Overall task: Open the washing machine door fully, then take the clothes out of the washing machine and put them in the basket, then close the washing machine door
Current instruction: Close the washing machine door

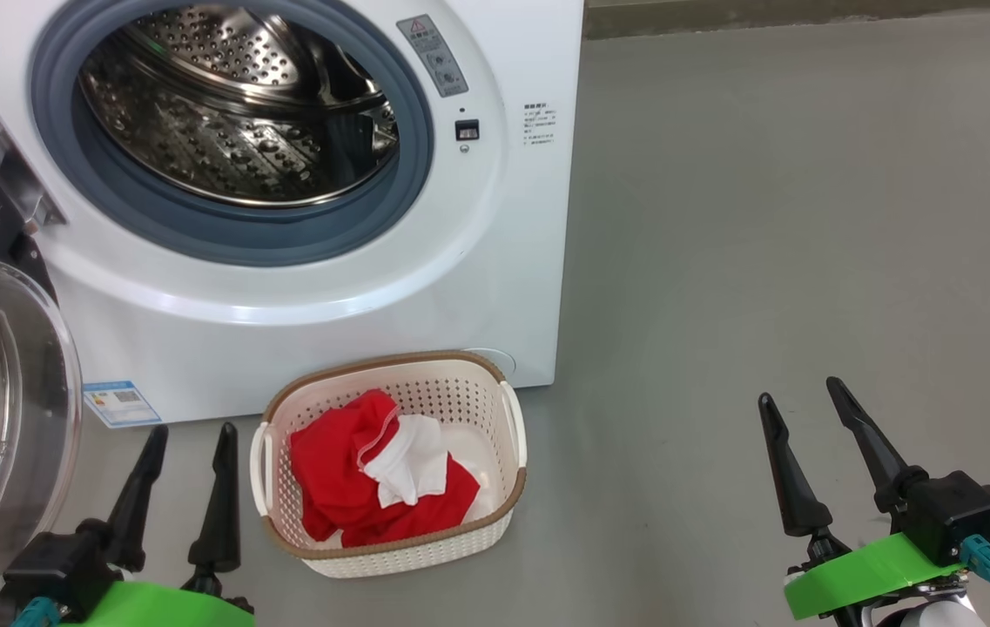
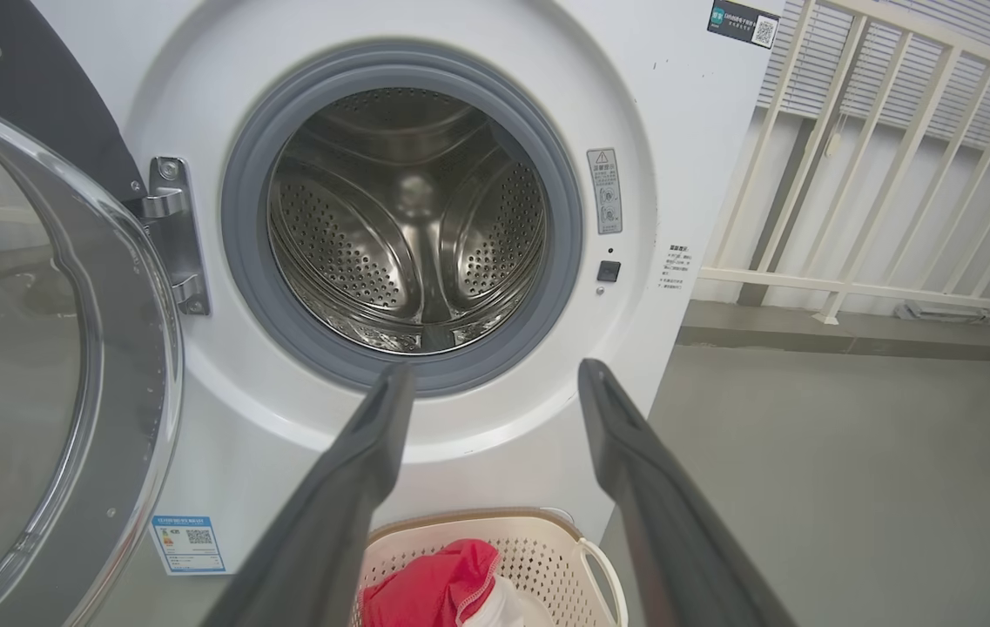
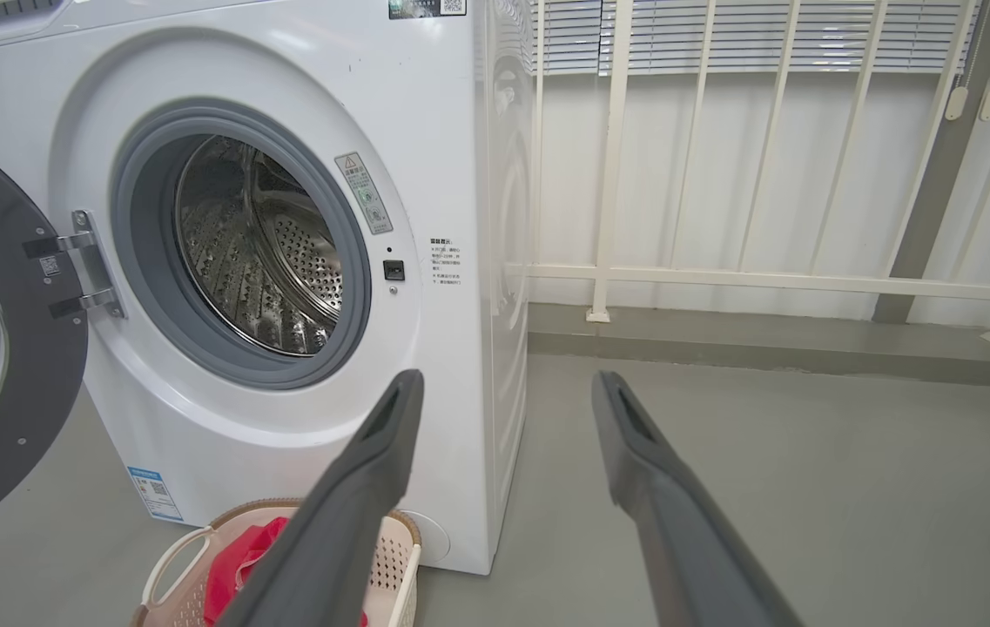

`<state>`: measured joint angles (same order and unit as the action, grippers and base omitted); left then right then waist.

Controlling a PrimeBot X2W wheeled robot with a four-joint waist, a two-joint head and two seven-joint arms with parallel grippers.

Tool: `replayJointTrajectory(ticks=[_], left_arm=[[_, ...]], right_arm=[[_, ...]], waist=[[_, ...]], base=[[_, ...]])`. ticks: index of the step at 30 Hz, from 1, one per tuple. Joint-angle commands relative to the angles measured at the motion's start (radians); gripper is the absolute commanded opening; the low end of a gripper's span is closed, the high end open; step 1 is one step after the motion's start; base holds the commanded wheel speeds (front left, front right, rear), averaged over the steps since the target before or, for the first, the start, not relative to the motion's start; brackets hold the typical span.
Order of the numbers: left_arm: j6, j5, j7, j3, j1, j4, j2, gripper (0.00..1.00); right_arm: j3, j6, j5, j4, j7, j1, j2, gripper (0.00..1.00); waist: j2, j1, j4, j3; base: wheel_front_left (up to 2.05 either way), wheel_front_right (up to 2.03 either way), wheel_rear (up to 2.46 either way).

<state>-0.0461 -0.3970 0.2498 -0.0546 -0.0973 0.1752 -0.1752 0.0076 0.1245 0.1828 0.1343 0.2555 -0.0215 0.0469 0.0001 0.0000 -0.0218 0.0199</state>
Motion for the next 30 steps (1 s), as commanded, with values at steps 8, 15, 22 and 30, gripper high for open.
replayJointTrajectory(ticks=[8, 15, 22, 30], left_arm=[[-0.001, 0.016, 0.012, 0.030, -0.015, -0.032, -0.016, 1.00], [0.011, 0.026, 0.012, 0.024, -0.015, -0.045, -0.012, 1.00], [0.031, 0.031, 0.003, 0.016, -0.009, -0.084, -0.007, 1.00], [0.054, 0.035, -0.010, 0.018, -0.003, -0.129, -0.011, 1.00]], right_arm=[[0.024, 0.006, 0.001, -0.022, 0.006, -0.041, 0.003, 1.00], [0.027, 0.006, 0.001, -0.020, 0.006, -0.038, 0.003, 1.00], [0.032, 0.006, -0.002, -0.023, 0.006, -0.036, 0.003, 1.00], [0.053, 0.006, -0.004, -0.024, 0.006, -0.052, 0.003, 1.00]], waist=[[-0.0001, 0.0000, 0.006, 0.003], [-0.0001, 0.0000, 0.023, 0.003], [-0.0001, 0.0000, 0.070, 0.005], [-0.0001, 0.0000, 0.137, 0.020]], base=[[0.00, 0.00, 0.00], [0.00, 0.00, 0.00], [0.00, 0.00, 0.00], [0.00, 0.00, 0.00]])
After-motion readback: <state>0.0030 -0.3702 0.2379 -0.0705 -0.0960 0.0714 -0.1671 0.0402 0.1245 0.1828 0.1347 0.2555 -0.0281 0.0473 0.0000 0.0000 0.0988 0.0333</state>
